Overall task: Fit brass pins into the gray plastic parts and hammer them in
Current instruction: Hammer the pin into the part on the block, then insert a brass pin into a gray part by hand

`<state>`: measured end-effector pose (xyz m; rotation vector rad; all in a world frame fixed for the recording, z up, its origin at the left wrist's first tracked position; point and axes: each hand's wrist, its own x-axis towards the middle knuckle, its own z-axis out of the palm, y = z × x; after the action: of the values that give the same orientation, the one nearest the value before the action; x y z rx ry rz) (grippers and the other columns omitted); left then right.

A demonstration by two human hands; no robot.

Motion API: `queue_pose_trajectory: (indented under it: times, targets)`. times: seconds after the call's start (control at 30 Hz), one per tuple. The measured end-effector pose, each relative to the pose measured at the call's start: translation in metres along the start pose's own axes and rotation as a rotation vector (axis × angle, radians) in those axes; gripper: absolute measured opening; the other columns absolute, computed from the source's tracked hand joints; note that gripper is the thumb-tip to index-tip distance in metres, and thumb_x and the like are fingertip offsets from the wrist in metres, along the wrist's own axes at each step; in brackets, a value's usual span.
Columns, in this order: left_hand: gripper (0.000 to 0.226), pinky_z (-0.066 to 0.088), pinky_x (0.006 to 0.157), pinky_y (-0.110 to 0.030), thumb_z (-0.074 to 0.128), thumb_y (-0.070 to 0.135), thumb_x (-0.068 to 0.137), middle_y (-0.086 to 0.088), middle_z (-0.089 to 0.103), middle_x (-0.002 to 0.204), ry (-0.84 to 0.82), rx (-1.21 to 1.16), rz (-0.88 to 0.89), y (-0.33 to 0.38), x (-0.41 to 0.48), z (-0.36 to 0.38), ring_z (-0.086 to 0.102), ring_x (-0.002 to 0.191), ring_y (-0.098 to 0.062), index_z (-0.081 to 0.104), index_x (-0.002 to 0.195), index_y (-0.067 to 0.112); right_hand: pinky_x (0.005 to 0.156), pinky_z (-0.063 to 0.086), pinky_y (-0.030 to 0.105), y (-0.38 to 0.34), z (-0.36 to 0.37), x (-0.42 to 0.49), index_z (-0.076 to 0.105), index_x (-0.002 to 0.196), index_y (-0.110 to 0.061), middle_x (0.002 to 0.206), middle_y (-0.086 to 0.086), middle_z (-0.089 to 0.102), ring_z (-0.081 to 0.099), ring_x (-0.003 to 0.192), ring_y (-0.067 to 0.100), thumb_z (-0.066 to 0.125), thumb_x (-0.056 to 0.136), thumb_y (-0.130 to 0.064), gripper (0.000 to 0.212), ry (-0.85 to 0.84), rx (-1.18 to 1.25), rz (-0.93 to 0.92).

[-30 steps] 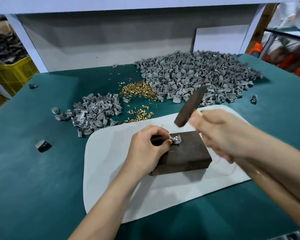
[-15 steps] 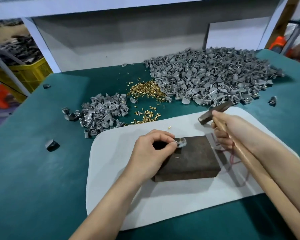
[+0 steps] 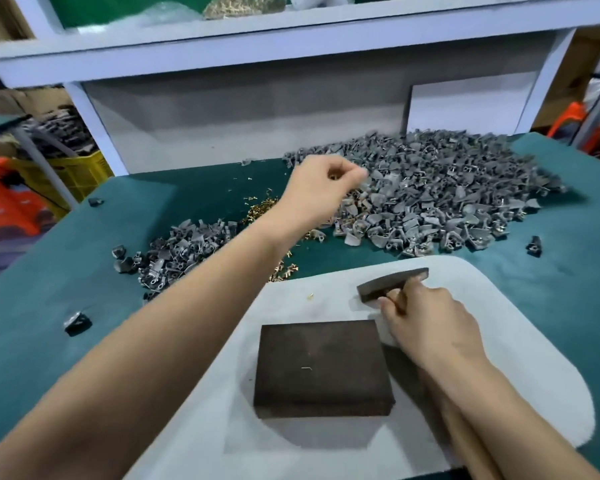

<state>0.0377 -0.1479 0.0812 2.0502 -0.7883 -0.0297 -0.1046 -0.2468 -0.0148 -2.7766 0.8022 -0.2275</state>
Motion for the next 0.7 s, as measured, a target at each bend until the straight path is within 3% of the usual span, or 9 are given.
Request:
queue_pose_trajectory:
  times: [0.1,0.2,0.3,0.4,0.47,0.57,0.7]
  targets:
    - [0.029,0.044,0.094,-0.024,0.054,0.019,0.095,-0.008,0.06,0.128,-0.196,0.538,-0.132,-0.036,0.018,0.004,0.059,0.109,-0.02,0.059,0.123,0.014,0.065,0.037,0.033,0.0,0.0,-0.002,0.049,0.092,-0.017,0.1,0.01,0.065,0.062,0.095,0.035,0.044,0.092,-0.046,0.03,0.022,0.022,-0.023]
    - [0.04,0.05,0.091,-0.04,0.055,0.024,0.092,-0.017,0.058,0.124,-0.42,0.839,-0.296,-0.068,-0.007,0.005,0.058,0.109,-0.033,0.053,0.127,0.006,0.067,0.04,0.033,-0.002,-0.001,-0.003,0.053,0.087,-0.019,0.099,0.006,0.059,0.061,0.092,0.034,0.047,0.09,-0.046,0.029,0.082,0.032,-0.047]
    - [0.023,0.049,0.075,-0.04,0.05,0.006,0.089,-0.018,0.059,0.11,-0.318,0.871,-0.25,-0.078,-0.031,0.01,0.06,0.098,-0.037,0.057,0.112,0.004,0.065,0.036,0.032,-0.001,-0.001,0.001,0.051,0.089,-0.019,0.093,0.001,0.039,0.058,0.088,0.03,0.052,0.088,-0.048,0.029,0.128,0.05,-0.063]
    - [0.021,0.046,0.069,-0.04,0.048,-0.01,0.082,-0.017,0.06,0.097,-0.208,0.872,-0.19,-0.08,-0.037,0.011,0.06,0.09,-0.037,0.06,0.097,0.001,0.066,0.034,0.031,0.001,0.0,0.003,0.044,0.088,-0.018,0.097,0.003,0.046,0.057,0.092,0.03,0.052,0.089,-0.047,0.03,0.112,0.072,-0.076]
    - [0.022,0.044,0.07,-0.036,0.053,-0.005,0.084,-0.014,0.061,0.101,-0.201,0.855,-0.203,-0.077,-0.037,0.008,0.059,0.094,-0.036,0.064,0.099,0.007,0.066,0.034,0.031,0.003,0.001,0.003,0.049,0.091,-0.016,0.097,0.002,0.047,0.056,0.093,0.03,0.051,0.089,-0.047,0.031,0.103,0.077,-0.073]
    - [0.005,0.041,0.069,-0.032,0.066,0.014,0.085,-0.007,0.066,0.099,-0.17,0.771,-0.25,-0.074,-0.034,-0.001,0.061,0.092,-0.029,0.065,0.087,0.019,0.067,0.038,0.032,0.003,0.0,0.002,0.054,0.093,-0.016,0.097,0.001,0.047,0.056,0.093,0.029,0.052,0.09,-0.045,0.03,0.121,0.09,-0.072]
    - [0.007,0.046,0.069,-0.032,0.067,0.026,0.086,0.0,0.068,0.089,-0.076,0.631,-0.238,-0.073,-0.037,-0.008,0.062,0.085,-0.022,0.065,0.081,0.023,0.065,0.04,0.033,0.004,-0.002,0.003,0.055,0.084,-0.015,0.091,0.001,0.052,0.055,0.081,0.029,0.06,0.088,-0.031,0.017,0.286,0.237,-0.157]
